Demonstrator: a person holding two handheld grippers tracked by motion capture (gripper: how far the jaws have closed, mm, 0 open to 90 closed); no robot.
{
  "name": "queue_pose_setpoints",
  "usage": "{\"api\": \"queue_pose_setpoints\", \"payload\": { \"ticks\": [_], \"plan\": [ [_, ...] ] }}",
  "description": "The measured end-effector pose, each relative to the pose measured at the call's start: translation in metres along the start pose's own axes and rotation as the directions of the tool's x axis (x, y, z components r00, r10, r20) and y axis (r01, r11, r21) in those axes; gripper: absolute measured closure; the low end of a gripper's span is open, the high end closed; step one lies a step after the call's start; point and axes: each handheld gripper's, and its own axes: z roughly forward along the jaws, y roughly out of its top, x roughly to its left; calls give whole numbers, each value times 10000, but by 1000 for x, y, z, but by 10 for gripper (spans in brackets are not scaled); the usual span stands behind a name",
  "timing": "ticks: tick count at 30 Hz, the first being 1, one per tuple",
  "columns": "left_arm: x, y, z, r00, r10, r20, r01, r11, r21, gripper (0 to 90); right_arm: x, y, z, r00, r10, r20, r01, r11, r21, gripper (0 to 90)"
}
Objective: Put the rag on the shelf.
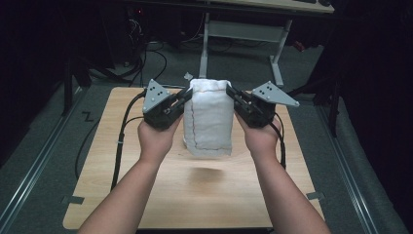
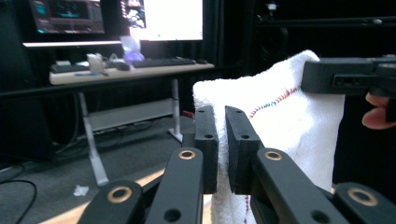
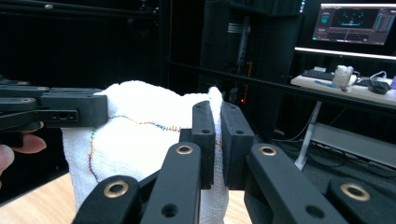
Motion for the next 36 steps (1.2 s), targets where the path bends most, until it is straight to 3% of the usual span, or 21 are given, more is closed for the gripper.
{"api": "queue_pose_setpoints", "payload": {
  "ticks": [5, 15, 22, 28, 36],
  "plan": [
    [5, 7, 18, 9981, 75, -614, -84, 9998, -153, 846, -7, 6, 15, 9995, 210, 245, -211, 9998, 37, 859],
    [18, 13, 41, 9980, -21, -626, 19, 10000, -22, 846, -26, 12, 39, 9984, 387, 423, -392, 9992, 121, 859],
    [25, 16, 54, 9958, 444, -804, -428, 9988, 226, 843, -39, 4, 60, 9978, 583, 325, -602, 9963, 608, 858],
    [37, 9, 75, 9961, 337, -815, -298, 9984, 484, 843, -53, 2, 77, 9970, 610, 474, -645, 9951, 750, 858],
    [55, -10, 102, 9931, -297, -1133, 396, 9955, 861, 841, -66, -10, 103, 9955, 803, 494, -855, 9899, 1130, 857]
  ]
}}
